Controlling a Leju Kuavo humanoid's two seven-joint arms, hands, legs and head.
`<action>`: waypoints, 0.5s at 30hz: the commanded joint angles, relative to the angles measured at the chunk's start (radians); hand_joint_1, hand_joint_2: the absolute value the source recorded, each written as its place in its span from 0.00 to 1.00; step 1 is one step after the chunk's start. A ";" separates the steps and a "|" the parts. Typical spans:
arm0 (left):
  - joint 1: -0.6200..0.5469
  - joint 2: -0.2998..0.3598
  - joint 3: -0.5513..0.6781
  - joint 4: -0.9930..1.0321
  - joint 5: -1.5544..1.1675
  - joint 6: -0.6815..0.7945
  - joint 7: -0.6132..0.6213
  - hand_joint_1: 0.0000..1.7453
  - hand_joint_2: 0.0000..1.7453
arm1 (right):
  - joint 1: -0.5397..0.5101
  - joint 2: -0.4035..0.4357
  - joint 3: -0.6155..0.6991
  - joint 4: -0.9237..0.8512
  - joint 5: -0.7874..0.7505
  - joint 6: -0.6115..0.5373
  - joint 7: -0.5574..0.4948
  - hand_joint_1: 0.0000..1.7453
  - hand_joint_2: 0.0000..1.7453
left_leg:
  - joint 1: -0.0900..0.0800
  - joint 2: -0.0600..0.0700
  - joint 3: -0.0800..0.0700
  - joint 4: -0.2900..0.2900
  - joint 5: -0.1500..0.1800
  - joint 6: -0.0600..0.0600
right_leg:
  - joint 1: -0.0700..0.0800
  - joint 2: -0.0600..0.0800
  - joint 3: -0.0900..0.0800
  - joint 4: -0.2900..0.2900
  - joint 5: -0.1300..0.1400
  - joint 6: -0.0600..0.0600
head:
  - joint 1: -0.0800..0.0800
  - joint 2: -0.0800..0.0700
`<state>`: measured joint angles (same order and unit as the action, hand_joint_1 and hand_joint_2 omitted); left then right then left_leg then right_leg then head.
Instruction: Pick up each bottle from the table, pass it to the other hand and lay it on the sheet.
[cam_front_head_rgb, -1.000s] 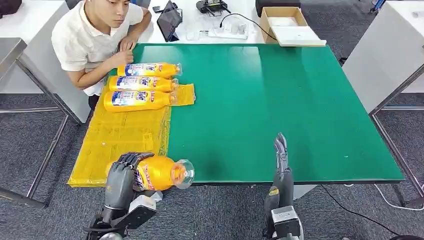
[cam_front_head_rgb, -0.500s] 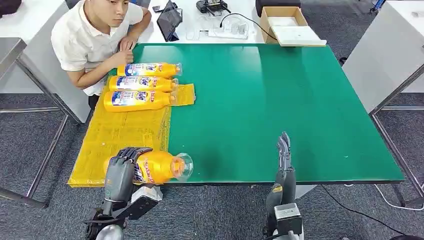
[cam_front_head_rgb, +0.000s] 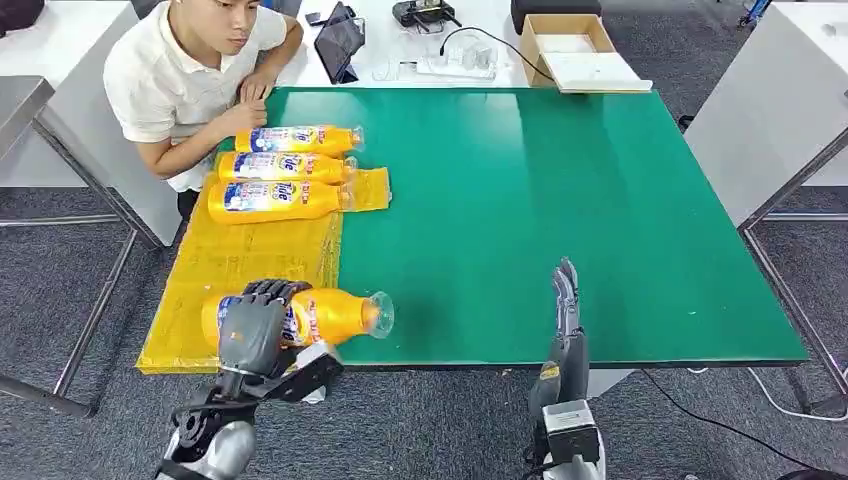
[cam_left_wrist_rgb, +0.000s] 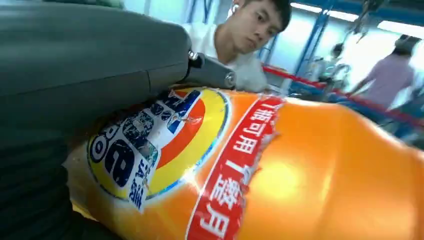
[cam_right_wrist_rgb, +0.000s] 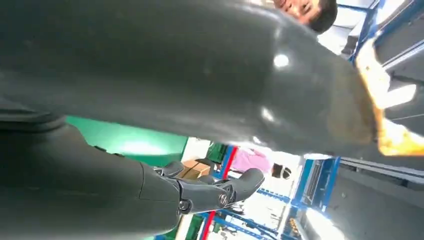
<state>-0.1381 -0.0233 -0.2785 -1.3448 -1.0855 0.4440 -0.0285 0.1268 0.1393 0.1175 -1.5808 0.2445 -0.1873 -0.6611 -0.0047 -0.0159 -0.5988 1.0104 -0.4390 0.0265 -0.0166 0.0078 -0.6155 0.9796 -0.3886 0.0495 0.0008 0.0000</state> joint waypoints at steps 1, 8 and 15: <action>-0.479 0.006 0.047 0.791 -0.014 -0.113 0.131 1.00 1.00 | -0.111 0.014 0.024 0.241 0.018 -0.040 0.034 0.00 0.00 | 0.001 -0.001 0.004 -0.002 0.001 -0.002 | 0.001 -0.002 0.005 -0.002 0.001 -0.002 | -0.001 0.000; -0.561 -0.021 0.130 0.957 0.081 -0.093 0.001 1.00 1.00 | -0.156 0.012 0.034 0.320 0.001 -0.046 0.010 0.00 0.00 | 0.002 0.004 0.004 -0.001 0.001 -0.002 | 0.002 0.002 0.003 0.000 0.001 -0.002 | 0.000 0.000; -0.570 -0.034 0.130 0.948 0.110 -0.162 -0.017 0.98 1.00 | -0.161 0.010 0.037 0.331 -0.002 -0.041 0.014 0.00 0.00 | 0.001 0.001 0.002 0.000 0.001 -0.002 | 0.001 0.000 0.003 0.000 0.002 -0.003 | 0.000 0.000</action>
